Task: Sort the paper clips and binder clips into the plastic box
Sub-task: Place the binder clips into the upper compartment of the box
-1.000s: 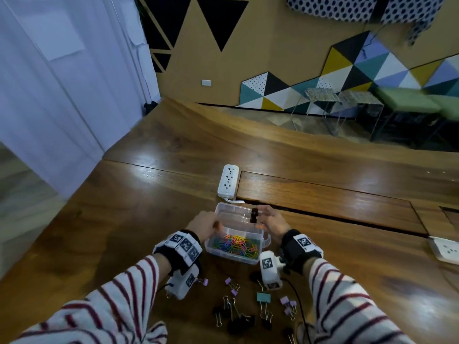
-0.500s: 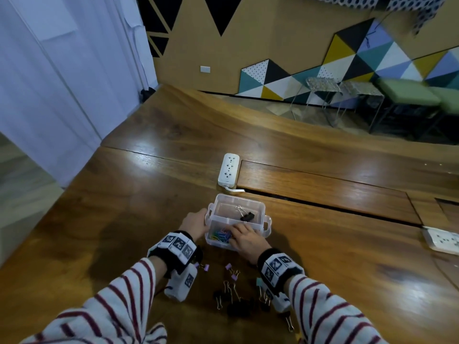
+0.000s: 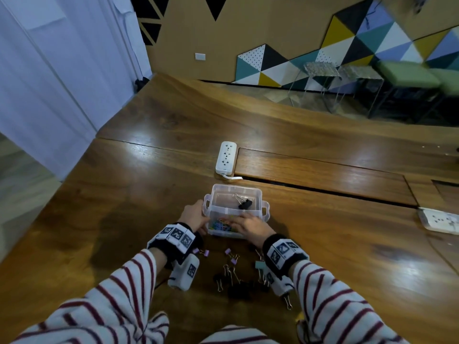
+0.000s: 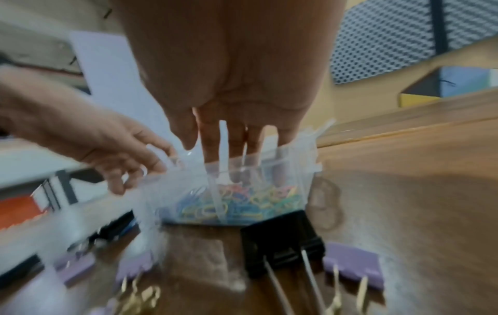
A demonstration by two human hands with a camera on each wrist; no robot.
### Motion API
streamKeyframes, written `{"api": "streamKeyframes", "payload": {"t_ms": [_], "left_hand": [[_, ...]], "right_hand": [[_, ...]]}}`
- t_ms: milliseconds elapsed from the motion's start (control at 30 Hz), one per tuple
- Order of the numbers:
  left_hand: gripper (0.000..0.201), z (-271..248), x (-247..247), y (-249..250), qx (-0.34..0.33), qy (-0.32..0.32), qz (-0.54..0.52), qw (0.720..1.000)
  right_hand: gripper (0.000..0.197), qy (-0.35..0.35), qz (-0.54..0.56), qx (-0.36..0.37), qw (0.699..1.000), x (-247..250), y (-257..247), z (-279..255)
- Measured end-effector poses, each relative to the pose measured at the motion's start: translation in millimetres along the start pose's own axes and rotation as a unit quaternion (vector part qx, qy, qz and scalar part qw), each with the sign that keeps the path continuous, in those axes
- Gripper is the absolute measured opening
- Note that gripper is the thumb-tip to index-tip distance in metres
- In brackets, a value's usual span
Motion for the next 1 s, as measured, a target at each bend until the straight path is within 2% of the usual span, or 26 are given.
{"api": "streamKeyframes", "payload": {"t_ms": [33, 100, 200, 267, 333, 400, 467, 533, 633, 700, 767, 933, 1000], "left_hand": [[0.035, -1, 1, -1, 0.001, -0.004, -0.014, 1.0], [0.041, -4, 5, -9, -0.003, -0.004, -0.021, 1.0], [0.049, -16, 14, -35, -0.008, 0.026, 0.032, 0.999], [0.038, -32, 16, -54, -0.026, 0.051, 0.091, 0.994], [0.018, -56, 7, -70, -0.057, 0.043, 0.112, 0.991], [0.008, -81, -14, -73, -0.133, 0.002, 0.12, 0.984], [0.017, -102, -46, -65, -0.232, -0.049, 0.195, 0.952], [0.034, -115, -80, -52, -0.299, -0.077, 0.282, 0.908], [0.05, -120, -115, -29, -0.325, -0.068, 0.371, 0.867], [0.055, -120, -129, -20, -0.32, -0.071, 0.415, 0.849], [0.057, -116, -138, -16, -0.311, -0.072, 0.446, 0.836], [0.046, -112, -140, -11, -0.324, -0.047, 0.467, 0.821], [0.043, -115, -132, -10, -0.323, -0.044, 0.456, 0.828]], "right_hand": [[0.036, 0.016, 0.048, 0.002, 0.999, 6, 0, -7], [0.033, 0.101, 0.091, 0.015, 0.991, 25, 6, -26], [0.03, 0.193, 0.075, 0.018, 0.978, 35, 24, -67], [0.025, 0.215, 0.05, 0.029, 0.975, 23, 32, -96], [0.023, 0.193, 0.018, 0.043, 0.98, 0, 31, -119], [0.02, 0.119, -0.017, 0.027, 0.992, -31, 32, -133], [0.024, 0.069, -0.049, 0.011, 0.996, -54, 34, -137], [0.024, 0.078, -0.054, -0.021, 0.995, -57, 38, -139], [0.019, 0.145, -0.023, -0.085, 0.986, -41, 51, -139], [0.018, 0.169, 0.013, -0.101, 0.98, -30, 51, -136], [0.02, 0.161, 0.013, -0.092, 0.983, -26, 40, -126], [0.04, 0.092, -0.123, -0.11, 0.982, -44, 8, -96], [0.039, 0.091, -0.142, -0.111, 0.979, -48, 5, -89]]}}
Point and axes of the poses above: each hand's wrist, its own z-axis towards the middle knuckle, its own x-axis out of the back of the hand, y = z × x, the point moved 6 cm from there along z, towards the middle knuckle, and after that the axes turned 7 degrees about x, right-handed, at the moved point
